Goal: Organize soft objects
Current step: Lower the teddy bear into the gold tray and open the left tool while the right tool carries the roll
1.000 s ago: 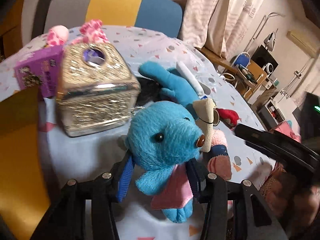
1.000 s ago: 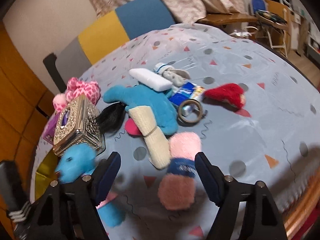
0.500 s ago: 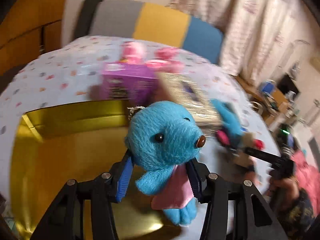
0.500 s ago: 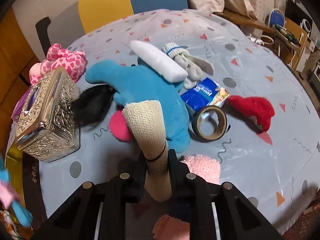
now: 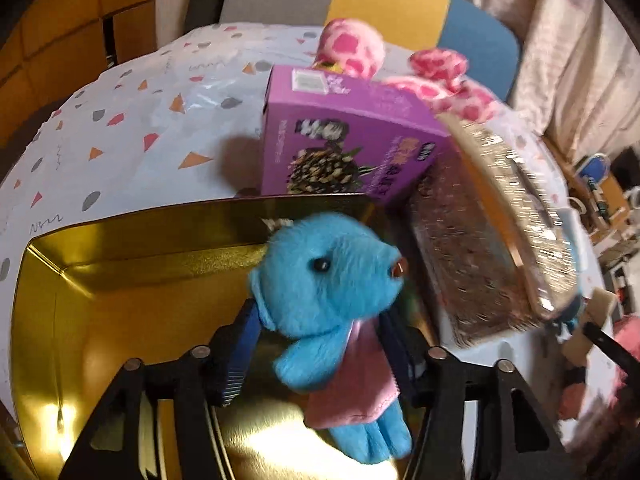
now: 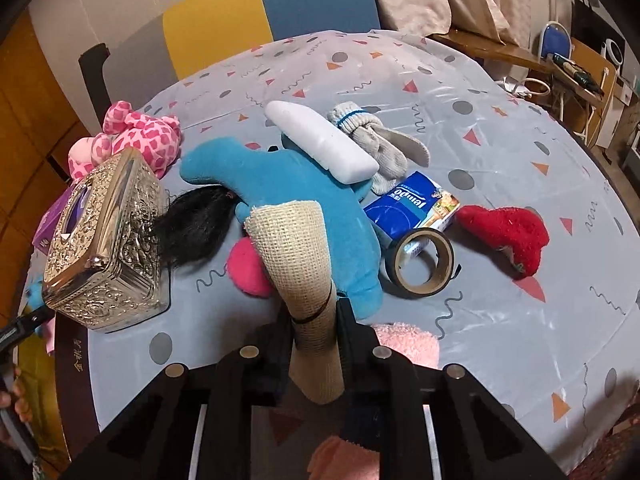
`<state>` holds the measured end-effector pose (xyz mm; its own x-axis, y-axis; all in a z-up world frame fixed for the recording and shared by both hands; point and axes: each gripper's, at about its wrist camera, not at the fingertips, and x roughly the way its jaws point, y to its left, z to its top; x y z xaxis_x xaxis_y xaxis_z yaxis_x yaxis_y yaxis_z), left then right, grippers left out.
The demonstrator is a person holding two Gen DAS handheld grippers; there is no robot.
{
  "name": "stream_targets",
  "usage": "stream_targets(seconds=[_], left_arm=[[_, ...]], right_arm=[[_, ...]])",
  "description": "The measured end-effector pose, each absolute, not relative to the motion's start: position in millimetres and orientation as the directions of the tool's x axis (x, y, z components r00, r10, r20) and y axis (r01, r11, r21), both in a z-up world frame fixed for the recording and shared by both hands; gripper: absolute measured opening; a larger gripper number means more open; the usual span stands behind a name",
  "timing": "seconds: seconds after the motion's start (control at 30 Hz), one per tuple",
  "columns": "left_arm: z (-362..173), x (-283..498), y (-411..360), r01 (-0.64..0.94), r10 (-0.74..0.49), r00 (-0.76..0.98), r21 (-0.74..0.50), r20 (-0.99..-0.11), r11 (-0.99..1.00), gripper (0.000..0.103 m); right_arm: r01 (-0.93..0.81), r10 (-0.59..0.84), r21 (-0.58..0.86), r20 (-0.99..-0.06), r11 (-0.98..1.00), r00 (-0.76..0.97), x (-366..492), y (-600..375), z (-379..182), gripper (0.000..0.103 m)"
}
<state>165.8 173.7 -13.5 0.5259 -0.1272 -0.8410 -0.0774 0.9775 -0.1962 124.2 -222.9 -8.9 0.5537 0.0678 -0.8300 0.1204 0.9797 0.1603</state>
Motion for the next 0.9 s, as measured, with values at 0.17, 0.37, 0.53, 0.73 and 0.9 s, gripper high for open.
stream_targets(seconds=[0.17,0.37,0.53,0.73,0.9], left_arm=[[-12.3,163.9,169.6,-0.101,-0.035,0.545,-0.108,-0.838,0.989,0.1],[13.9,125.3,167.2,-0.139,0.078,0.656,-0.019,-0.75,0.99,0.103],[39.9,79.6,164.5,-0.191,0.138,0.757,-0.015,-0.639,0.981,0.103],[46.6,46.7,176.2,-0.236,0.117,0.774,-0.112,-0.622,0.965,0.103],[42.7,34.4,197.5,-0.238,0.039,0.76,-0.222,-0.649,0.946,0.103]], right_arm=[[0.133,0.051,0.152,-0.823,0.979,0.565,124.0,-225.7,-7.5,0.019],[0.144,0.028,0.143,-0.797,0.979,0.603,120.7,-228.0,0.1,0.019],[0.093,0.097,0.208,-0.747,0.974,0.657,114.6,-226.0,12.5,0.019],[-0.039,0.268,0.328,-0.692,0.944,0.67,108.5,-214.2,22.4,0.019],[-0.145,0.46,0.482,-0.64,0.864,0.615,93.5,-191.1,31.6,0.019]])
